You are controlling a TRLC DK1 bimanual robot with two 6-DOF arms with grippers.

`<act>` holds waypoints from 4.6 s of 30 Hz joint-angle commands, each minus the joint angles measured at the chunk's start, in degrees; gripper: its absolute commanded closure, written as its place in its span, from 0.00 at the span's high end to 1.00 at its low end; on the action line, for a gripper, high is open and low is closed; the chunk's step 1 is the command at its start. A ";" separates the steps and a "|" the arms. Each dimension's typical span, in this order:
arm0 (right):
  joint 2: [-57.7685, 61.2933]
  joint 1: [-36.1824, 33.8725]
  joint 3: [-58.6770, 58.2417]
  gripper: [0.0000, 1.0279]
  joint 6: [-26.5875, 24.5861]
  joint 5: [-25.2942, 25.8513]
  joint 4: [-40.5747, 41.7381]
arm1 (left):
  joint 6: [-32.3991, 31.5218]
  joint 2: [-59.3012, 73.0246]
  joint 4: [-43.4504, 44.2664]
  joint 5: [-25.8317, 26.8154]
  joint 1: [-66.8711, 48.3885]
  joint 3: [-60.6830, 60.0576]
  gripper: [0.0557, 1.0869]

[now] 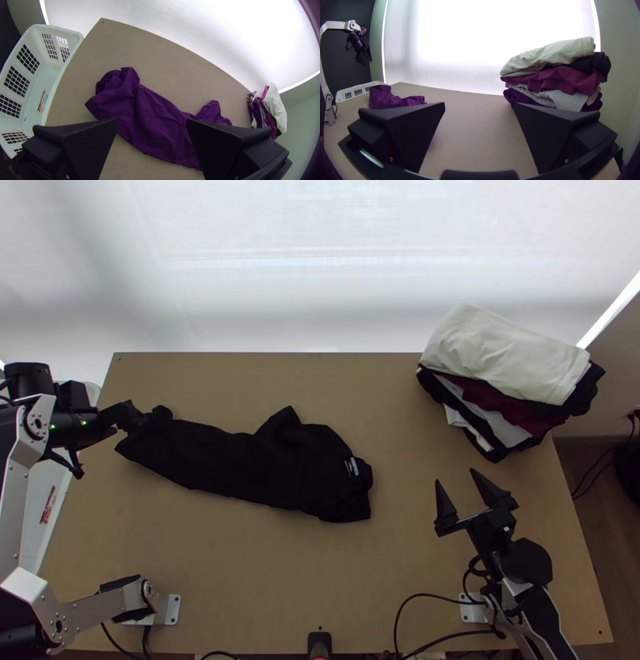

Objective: Fold the t-shirt

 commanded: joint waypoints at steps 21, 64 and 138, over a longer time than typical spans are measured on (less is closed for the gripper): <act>28.27 11.68 15.33 0.96 1.53 -2.40 -2.40 | -1.34 1.63 1.65 -1.61 0.04 0.80 0.95; 122.22 16.95 106.65 0.95 20.26 -25.51 -38.61 | -4.33 -9.09 11.59 -1.70 0.39 -11.07 0.95; 102.45 14.84 94.52 0.03 27.90 -22.44 -44.32 | 10.61 27.30 23.28 -7.67 -8.66 -4.83 0.55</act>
